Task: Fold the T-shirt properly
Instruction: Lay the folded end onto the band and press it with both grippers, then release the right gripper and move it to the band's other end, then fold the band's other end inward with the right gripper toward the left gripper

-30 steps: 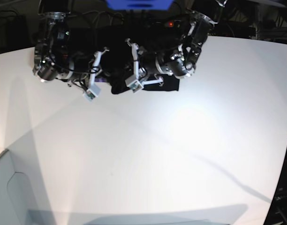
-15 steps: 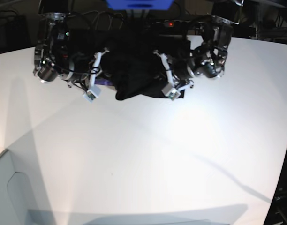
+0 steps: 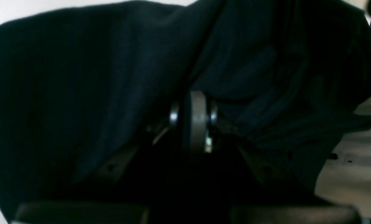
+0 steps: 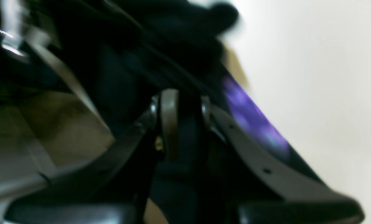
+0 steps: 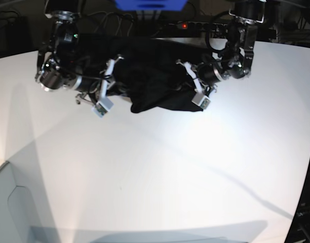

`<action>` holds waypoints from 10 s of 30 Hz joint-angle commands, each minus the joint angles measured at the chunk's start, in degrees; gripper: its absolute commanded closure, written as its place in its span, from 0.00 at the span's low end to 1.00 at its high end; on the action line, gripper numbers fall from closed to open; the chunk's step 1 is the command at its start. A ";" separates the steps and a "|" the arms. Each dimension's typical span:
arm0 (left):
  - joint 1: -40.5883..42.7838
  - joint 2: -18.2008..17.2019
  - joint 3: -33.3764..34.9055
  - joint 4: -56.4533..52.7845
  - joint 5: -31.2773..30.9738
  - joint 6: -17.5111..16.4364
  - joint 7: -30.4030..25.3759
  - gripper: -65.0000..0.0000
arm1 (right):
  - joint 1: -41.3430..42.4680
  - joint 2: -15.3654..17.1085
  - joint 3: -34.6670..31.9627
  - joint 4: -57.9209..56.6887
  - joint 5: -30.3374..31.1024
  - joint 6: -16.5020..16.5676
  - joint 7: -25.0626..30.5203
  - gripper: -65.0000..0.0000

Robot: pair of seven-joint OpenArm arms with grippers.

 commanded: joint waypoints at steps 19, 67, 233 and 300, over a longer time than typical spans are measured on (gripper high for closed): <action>0.65 -0.69 -0.45 -1.33 7.64 3.79 5.19 0.90 | 2.58 -6.75 -10.82 -4.94 0.38 -2.04 0.77 0.83; 0.21 -0.69 -0.53 -1.33 7.55 3.79 5.19 0.90 | 2.75 10.31 -9.68 -2.83 0.64 -4.06 4.68 0.84; 0.30 0.98 -8.89 -6.86 7.64 3.79 2.64 0.90 | -5.69 15.85 29.88 -42.22 34.57 0.82 0.77 0.36; 7.94 8.19 -33.85 21.79 7.82 3.17 2.20 0.90 | -3.66 16.20 23.82 -42.22 34.57 0.82 0.77 1.00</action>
